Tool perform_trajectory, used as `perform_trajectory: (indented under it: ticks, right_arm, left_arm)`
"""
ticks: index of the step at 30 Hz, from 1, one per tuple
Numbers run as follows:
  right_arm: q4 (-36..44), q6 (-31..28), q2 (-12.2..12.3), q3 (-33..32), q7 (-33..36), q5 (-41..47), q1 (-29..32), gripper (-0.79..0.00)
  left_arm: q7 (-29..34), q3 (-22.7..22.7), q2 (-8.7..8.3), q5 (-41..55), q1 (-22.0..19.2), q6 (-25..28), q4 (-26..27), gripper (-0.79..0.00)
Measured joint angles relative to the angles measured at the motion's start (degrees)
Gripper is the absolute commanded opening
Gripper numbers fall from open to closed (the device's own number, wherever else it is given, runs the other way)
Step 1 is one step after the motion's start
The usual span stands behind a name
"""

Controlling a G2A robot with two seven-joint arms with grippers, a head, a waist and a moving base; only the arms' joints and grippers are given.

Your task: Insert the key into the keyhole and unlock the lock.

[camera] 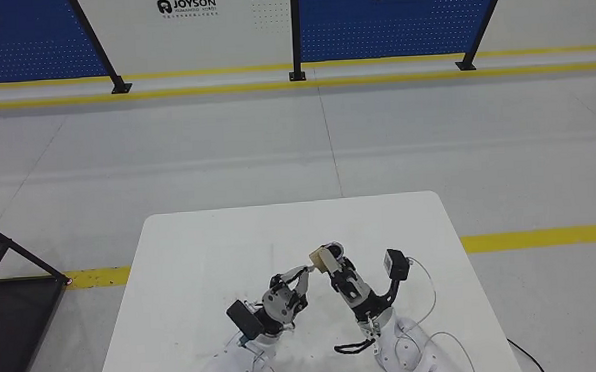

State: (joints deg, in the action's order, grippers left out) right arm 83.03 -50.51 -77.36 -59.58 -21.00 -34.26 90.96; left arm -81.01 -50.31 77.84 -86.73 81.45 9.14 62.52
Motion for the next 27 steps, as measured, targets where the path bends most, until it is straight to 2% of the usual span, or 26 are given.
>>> perform_trajectory:
  ticks: [6,13,14,15,16,20,23,27]
  right_arm:
    - [-0.2,0.2,-0.1,-0.1,0.1,0.3,-0.2,-0.785]
    - [-0.5,0.2,-0.2,-0.1,0.0,0.4,-0.5,-0.785]
    - [-0.5,0.2,-0.3,-0.1,0.0,0.4,-0.5,-0.785]
    - [-0.5,0.1,-0.3,-0.1,-0.1,0.4,-0.5,-0.785]
    - [-0.6,0.1,-0.3,-0.2,-0.1,0.4,-0.5,-0.785]
    - [-0.6,0.1,-0.3,-0.2,0.1,0.5,-0.5,-0.785]
    - [-0.6,0.1,-0.4,-0.3,0.2,0.6,-0.6,-0.785]
    - [-0.6,0.1,-0.4,-0.5,0.4,0.7,-0.6,-0.785]
  left_arm:
    - [-0.5,-1.3,-0.76,0.9,1.1,4.9,1.5,0.0]
    - [5.2,-2.2,-1.33,4.6,1.9,12.4,2.1,0.0]
    - [6.3,-2.1,-1.36,5.6,2.0,14.2,2.0,-0.052]
    - [7.3,-2.1,-1.4,6.8,2.0,16.4,2.0,-0.265]
    - [8.6,-2.3,-1.49,7.9,1.9,18.8,2.1,-0.406]
    - [11.5,-2.8,-1.73,9.2,2.0,20.8,2.6,-0.499]
    - [13.1,-2.8,-1.84,10.2,2.2,22.6,3.4,-0.483]
    - [14.2,-2.9,-2.06,10.3,2.7,24.0,4.6,-0.536]
